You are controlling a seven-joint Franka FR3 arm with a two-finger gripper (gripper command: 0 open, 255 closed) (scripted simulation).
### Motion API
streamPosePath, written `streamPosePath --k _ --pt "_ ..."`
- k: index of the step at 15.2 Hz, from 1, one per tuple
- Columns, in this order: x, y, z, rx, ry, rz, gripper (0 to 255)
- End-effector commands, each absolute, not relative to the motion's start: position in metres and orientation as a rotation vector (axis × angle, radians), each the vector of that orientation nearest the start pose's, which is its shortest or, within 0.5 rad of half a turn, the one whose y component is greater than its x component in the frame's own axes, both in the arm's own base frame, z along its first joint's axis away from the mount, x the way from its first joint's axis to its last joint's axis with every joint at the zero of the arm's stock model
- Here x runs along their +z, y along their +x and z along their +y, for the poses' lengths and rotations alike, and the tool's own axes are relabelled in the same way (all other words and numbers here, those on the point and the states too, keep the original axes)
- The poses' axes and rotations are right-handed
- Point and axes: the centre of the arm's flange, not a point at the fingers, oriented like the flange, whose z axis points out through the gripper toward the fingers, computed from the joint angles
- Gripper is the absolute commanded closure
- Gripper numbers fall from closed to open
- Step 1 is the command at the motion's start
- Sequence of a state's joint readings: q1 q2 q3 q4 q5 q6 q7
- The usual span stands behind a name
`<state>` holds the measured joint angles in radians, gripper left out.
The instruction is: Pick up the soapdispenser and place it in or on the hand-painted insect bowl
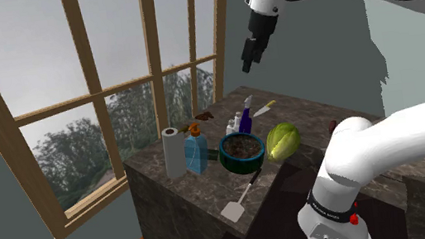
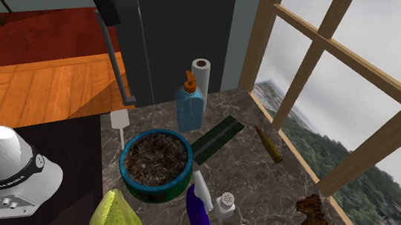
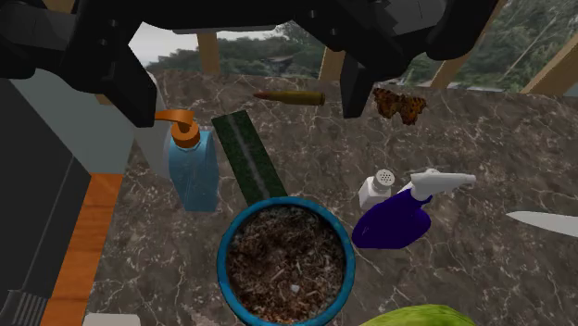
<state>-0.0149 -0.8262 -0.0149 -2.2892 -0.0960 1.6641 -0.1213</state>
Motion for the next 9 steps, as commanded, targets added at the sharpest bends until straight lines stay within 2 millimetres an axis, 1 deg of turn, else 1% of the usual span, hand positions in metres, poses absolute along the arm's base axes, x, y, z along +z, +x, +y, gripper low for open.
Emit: streamPosePath --k 1,9 --pt "0.644 0.304 -0.020 -0.314 -3.222 -0.152 0" --pt "0.551 0.342 -0.005 -0.344 -3.150 -0.175 0"
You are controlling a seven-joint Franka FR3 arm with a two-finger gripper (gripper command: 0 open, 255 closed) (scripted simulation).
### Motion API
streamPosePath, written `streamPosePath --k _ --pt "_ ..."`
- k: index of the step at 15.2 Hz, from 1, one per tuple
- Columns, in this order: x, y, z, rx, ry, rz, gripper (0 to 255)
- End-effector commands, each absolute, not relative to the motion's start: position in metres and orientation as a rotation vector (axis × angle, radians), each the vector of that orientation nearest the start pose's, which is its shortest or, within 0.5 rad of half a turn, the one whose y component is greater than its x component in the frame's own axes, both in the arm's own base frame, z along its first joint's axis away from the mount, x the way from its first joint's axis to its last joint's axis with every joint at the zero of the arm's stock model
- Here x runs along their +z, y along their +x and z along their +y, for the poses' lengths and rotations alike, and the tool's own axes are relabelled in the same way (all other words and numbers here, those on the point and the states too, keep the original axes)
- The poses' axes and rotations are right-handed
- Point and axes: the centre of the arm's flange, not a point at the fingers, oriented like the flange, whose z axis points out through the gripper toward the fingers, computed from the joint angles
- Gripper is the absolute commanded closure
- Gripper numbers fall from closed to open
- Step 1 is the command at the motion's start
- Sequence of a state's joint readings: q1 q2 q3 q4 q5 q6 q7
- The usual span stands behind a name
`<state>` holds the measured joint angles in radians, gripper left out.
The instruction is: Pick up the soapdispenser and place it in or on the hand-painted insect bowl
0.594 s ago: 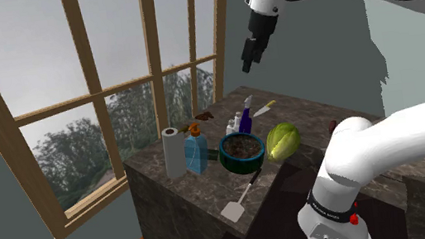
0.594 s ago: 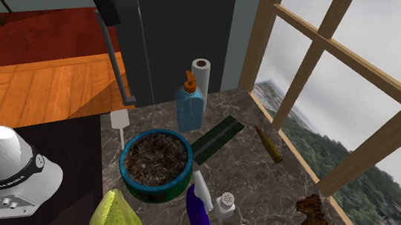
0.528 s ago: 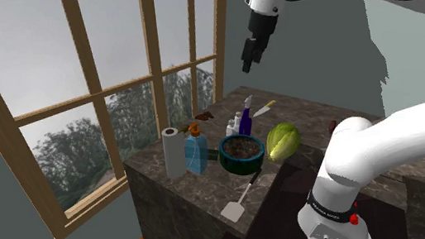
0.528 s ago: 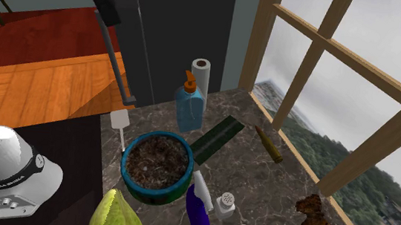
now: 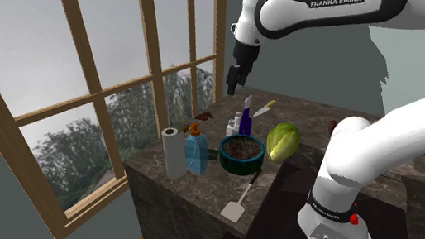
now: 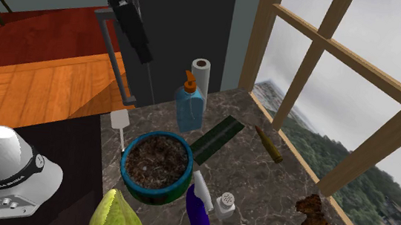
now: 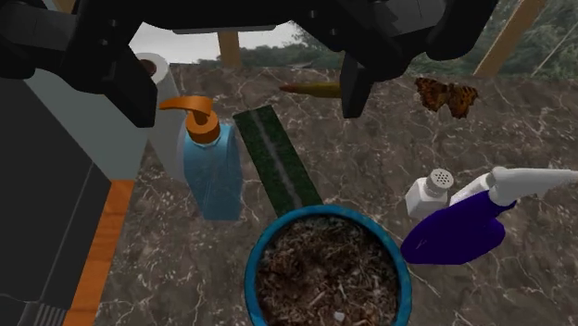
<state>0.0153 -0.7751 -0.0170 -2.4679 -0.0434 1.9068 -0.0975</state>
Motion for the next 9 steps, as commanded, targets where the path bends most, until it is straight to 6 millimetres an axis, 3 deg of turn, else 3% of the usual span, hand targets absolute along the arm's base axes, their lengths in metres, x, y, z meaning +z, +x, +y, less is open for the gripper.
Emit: streamPosePath --k 1,9 --pt "0.539 0.347 -0.002 -0.347 -3.141 -0.178 0" --pt "0.448 0.387 0.021 -0.375 -3.068 -0.199 0"
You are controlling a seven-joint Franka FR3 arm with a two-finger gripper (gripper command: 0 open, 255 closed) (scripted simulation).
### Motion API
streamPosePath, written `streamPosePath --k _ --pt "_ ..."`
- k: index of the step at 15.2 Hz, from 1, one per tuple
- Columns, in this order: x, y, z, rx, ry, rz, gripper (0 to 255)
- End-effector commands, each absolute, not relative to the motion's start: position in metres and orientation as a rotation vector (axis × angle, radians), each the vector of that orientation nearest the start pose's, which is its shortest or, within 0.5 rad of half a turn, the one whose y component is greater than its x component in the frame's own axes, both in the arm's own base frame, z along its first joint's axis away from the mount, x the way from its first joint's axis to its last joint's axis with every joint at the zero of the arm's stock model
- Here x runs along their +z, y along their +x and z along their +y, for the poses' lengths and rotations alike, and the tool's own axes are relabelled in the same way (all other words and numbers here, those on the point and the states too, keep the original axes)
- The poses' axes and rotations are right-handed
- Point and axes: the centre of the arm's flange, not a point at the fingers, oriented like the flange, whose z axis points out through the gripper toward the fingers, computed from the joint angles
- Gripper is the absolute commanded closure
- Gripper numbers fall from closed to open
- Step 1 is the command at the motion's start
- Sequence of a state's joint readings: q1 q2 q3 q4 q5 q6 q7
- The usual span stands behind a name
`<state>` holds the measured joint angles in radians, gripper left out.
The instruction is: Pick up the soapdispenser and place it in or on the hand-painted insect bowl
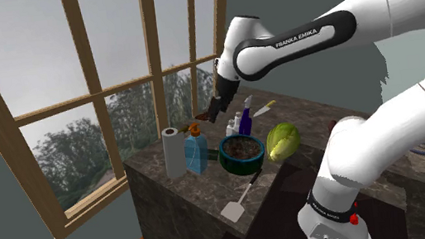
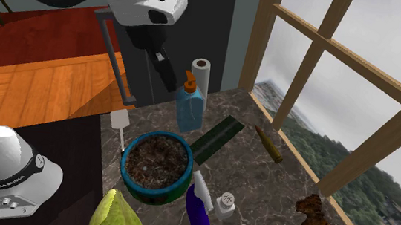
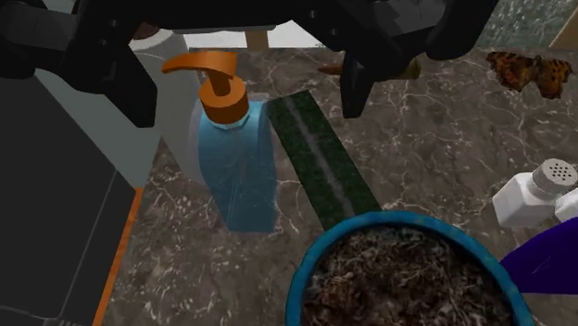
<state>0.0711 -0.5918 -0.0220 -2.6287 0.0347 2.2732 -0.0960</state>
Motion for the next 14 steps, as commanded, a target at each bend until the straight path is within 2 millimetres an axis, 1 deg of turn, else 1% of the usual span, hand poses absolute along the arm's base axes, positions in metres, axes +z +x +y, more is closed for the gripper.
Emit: streamPosePath --k 1,6,14 --pt "0.437 0.392 0.025 -0.379 -3.059 -0.202 0" --pt "0.382 0.418 0.043 -0.395 -3.013 -0.214 0" --pt "0.341 0.429 0.050 -0.396 -3.009 -0.216 0"
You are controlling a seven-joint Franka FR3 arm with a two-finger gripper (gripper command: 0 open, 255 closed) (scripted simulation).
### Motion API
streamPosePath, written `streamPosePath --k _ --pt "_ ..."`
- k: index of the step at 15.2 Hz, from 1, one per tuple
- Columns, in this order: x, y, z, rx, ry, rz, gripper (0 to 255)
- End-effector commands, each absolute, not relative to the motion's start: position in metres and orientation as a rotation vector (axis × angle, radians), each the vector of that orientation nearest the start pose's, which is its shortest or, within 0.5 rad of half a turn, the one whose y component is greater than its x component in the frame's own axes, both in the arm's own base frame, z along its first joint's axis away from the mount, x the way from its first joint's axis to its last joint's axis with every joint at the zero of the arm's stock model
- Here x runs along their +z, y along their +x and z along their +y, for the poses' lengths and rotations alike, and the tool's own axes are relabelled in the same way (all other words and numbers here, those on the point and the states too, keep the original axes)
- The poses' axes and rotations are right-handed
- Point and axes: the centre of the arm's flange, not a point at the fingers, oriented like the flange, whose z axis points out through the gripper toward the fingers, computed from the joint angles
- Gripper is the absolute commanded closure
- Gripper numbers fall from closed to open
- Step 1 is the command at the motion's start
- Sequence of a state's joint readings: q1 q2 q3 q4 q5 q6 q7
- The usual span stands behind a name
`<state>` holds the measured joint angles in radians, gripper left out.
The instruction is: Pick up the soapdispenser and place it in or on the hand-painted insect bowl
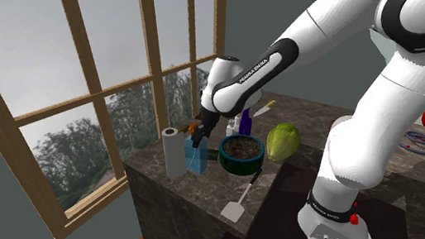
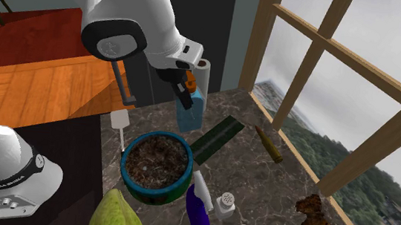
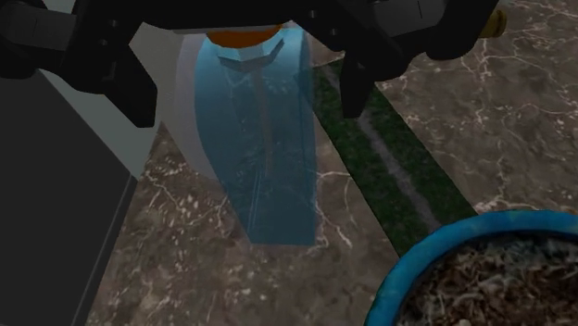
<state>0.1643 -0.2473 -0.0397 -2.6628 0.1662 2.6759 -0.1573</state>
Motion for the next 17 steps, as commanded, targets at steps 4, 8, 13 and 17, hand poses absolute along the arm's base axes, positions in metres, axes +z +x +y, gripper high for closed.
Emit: streamPosePath --k 4,8,13,17 --pt "0.3382 0.4301 0.0499 -0.396 -3.009 -0.216 0" --pt "0.3382 0.4301 0.0499 -0.396 -3.009 -0.216 0" --pt "0.3382 0.4301 0.0498 -0.396 -3.009 -0.216 255" --pt "0.3381 0.4301 0.0500 -0.396 -3.009 -0.216 255"
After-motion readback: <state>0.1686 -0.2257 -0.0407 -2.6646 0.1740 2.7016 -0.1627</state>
